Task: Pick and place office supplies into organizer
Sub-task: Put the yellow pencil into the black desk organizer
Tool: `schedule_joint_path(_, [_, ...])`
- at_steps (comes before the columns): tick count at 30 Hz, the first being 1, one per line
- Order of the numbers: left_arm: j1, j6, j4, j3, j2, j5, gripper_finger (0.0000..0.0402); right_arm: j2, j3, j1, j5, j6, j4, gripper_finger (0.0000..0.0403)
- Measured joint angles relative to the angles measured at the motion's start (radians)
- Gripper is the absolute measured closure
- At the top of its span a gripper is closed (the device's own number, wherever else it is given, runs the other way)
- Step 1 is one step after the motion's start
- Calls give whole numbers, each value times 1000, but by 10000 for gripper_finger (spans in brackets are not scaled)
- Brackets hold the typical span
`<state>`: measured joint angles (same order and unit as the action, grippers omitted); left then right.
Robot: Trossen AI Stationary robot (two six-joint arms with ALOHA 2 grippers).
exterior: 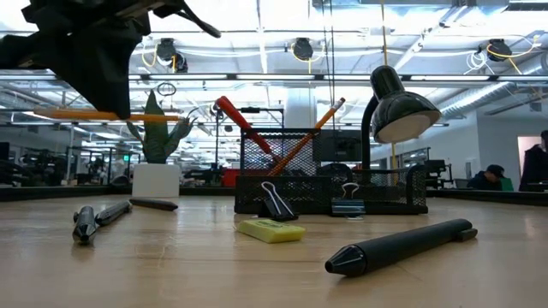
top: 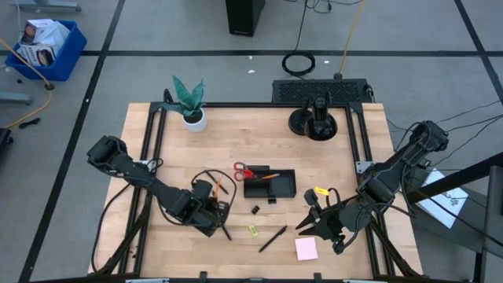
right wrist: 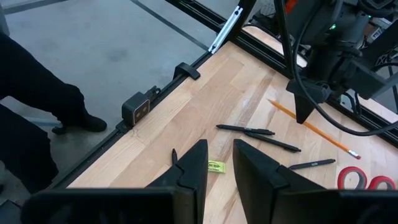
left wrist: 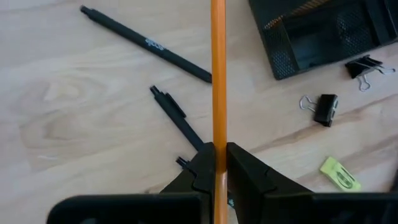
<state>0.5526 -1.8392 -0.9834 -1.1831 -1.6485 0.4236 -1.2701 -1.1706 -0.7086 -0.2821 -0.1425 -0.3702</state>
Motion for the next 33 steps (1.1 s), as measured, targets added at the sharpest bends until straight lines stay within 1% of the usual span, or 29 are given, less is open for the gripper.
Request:
schedule_joint_path(10, [0, 8, -11, 0, 0, 57, 369, 0, 0, 0, 0, 0, 0, 332])
schedule_joint_path(17, [4, 32, -19, 0, 54, 117, 369, 0, 0, 0, 0, 1, 0, 332])
schedule_joint_path(25, [21, 113, -8, 0, 169, 276, 369, 0, 0, 0, 0, 1, 0, 332])
schedule_joint_path(33, [16, 218, 31, 0, 233, 409, 369, 0, 0, 0, 0, 1, 0, 332])
